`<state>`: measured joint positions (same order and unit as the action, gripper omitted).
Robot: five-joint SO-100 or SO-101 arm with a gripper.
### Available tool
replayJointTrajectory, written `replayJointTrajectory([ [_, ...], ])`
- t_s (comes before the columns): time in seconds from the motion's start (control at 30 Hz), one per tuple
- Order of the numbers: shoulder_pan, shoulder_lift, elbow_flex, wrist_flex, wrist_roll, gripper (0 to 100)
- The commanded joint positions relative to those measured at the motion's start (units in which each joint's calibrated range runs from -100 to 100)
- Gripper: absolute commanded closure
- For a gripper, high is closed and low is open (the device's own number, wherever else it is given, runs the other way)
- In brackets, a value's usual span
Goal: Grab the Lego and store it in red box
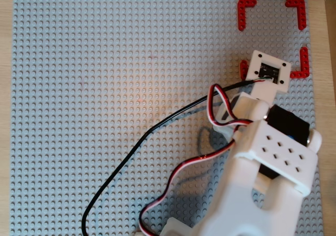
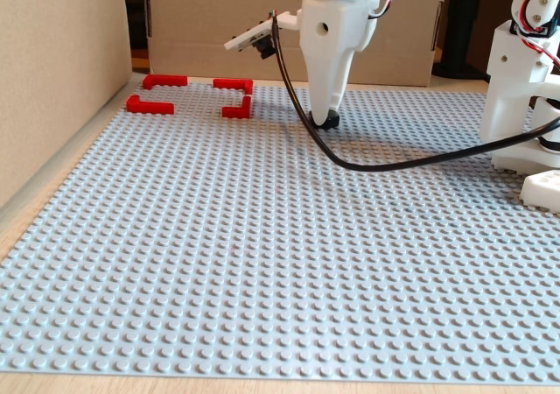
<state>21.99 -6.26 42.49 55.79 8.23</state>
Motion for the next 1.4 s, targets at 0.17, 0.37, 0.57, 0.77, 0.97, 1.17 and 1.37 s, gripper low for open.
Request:
replayJointTrajectory([
  [0.17,0.75,-3.15,-4.03,3.16,-0.31,91],
  [0.37,0.75,-14.76,-7.94,11.49,-0.41,91],
  [0.57,0.67,-26.88,-14.30,22.55,-0.52,91],
  [0.77,0.37,-33.58,-19.40,27.81,-3.02,90],
  [0.97,-3.35,-35.19,-19.12,25.35,-5.73,90],
  [1.17,-4.17,-34.34,-17.49,17.81,-5.78,90],
  [1.37,-4.31,-33.74,-11.40,5.44,-5.73,89],
])
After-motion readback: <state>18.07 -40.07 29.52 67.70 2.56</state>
